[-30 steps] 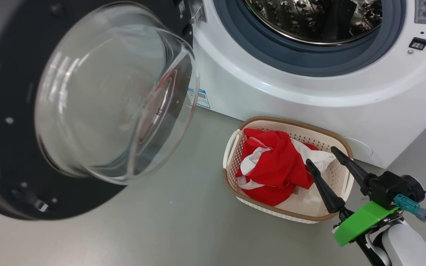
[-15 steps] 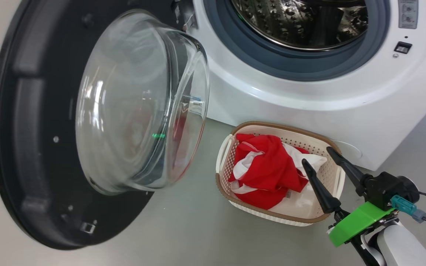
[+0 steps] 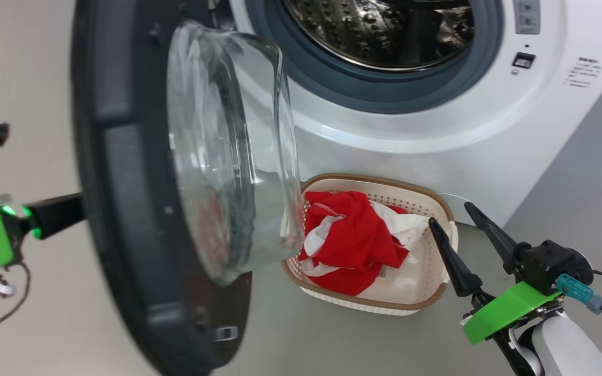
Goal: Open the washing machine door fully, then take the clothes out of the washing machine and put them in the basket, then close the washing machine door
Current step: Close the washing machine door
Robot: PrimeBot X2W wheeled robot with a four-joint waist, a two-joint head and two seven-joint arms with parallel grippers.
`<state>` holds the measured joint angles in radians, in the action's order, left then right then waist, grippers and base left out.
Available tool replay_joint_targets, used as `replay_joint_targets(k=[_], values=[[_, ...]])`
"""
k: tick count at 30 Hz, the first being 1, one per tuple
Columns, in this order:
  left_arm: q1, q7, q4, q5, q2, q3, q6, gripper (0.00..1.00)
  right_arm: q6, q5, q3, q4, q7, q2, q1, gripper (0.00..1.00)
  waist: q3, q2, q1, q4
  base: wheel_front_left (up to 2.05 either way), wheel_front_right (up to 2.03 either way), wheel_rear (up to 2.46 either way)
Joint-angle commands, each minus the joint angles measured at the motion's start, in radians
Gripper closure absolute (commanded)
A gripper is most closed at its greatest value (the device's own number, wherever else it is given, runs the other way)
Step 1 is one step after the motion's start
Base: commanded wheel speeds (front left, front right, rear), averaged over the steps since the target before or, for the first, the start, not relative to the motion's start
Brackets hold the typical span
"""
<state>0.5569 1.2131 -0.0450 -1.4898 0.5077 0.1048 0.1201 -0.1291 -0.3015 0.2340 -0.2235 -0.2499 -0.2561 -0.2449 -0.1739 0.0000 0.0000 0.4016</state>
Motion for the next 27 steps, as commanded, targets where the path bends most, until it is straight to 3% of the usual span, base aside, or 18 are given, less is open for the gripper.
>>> replay_joint_targets(k=[1, 11, 27], values=[[0.029, -0.007, -0.054, -0.017, 0.028, -0.037, 0.011, 1.00, -0.002, 0.009, 0.011, 0.028, -0.012, 0.003, 0.015, 0.00, -0.001, 0.0000, 0.0000, -0.023, 0.00, 0.00, 0.00], [0.078, -0.071, -0.133, 0.008, -0.045, 0.020, 0.011, 1.00, -0.002, 0.018, -0.015, 0.041, -0.012, 0.020, 0.003, 0.00, -0.027, 0.0000, 0.0000, -0.114, 0.00, 0.00, 0.00], [0.206, -0.216, -0.059, 0.069, -0.137, 0.081, 0.011, 1.00, -0.002, 0.024, -0.043, 0.056, -0.012, 0.056, -0.018, 0.00, -0.072, 0.0000, 0.0000, -0.279, 0.00, 0.00, 0.00]])
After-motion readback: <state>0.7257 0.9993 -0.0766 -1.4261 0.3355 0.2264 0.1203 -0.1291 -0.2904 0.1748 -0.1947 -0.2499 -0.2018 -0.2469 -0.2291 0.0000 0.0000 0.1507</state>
